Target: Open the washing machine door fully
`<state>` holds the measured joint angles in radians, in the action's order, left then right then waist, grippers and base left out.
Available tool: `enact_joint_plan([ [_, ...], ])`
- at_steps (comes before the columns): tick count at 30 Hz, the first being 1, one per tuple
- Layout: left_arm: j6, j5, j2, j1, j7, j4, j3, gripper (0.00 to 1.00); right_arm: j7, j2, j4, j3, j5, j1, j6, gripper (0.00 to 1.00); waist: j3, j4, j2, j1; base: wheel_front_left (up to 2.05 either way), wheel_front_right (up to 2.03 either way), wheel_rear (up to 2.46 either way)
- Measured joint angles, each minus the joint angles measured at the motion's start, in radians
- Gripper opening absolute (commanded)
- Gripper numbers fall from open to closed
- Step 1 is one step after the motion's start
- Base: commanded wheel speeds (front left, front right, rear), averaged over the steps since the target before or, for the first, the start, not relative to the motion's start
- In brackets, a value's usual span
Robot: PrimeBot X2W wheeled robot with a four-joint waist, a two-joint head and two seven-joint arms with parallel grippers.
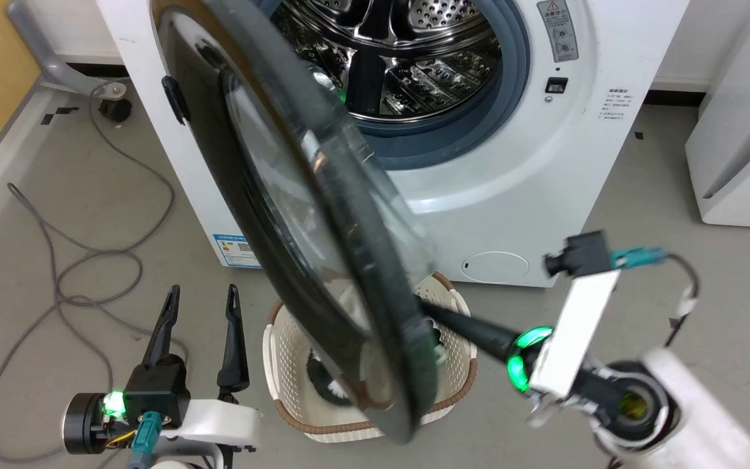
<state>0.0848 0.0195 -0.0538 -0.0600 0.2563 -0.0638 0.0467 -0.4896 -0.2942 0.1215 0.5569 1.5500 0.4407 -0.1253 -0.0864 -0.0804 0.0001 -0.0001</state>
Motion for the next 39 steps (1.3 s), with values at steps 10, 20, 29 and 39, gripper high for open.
enact_joint_plan([
  [10, 0.0, 0.0, 0.0, 0.0, 0.0, -0.009, -0.001, 1.0, 0.013, 0.057, -0.077, 0.084, -0.008, -0.065, 0.0, 0.0, 0.004, 0.007, 0.0, 0.0, 0.0, 0.0, 0.0],
  [20, 0.001, 0.0, 0.0, 0.025, 0.0, -0.019, -0.005, 1.0, 0.385, 0.03, -0.096, -0.02, -0.182, -0.106, 0.0, 0.0, 0.034, 0.02, 0.0, 0.0, 0.0, 0.0, 0.0],
  [29, 0.001, 0.001, -0.001, 0.042, 0.0, -0.022, -0.026, 1.0, 0.739, -0.042, -0.033, -0.136, -0.406, -0.115, 0.0, 0.0, 0.062, 0.051, 0.0, 0.0, 0.0, 0.0, 0.0],
  [39, 0.003, 0.001, -0.004, 0.061, 0.0, -0.016, -0.045, 1.0, 0.747, 0.042, -0.102, -0.456, -1.133, -0.208, 0.0, 0.0, 0.068, 0.079, 0.0, 0.0001, 0.0, 0.0, 0.0],
])
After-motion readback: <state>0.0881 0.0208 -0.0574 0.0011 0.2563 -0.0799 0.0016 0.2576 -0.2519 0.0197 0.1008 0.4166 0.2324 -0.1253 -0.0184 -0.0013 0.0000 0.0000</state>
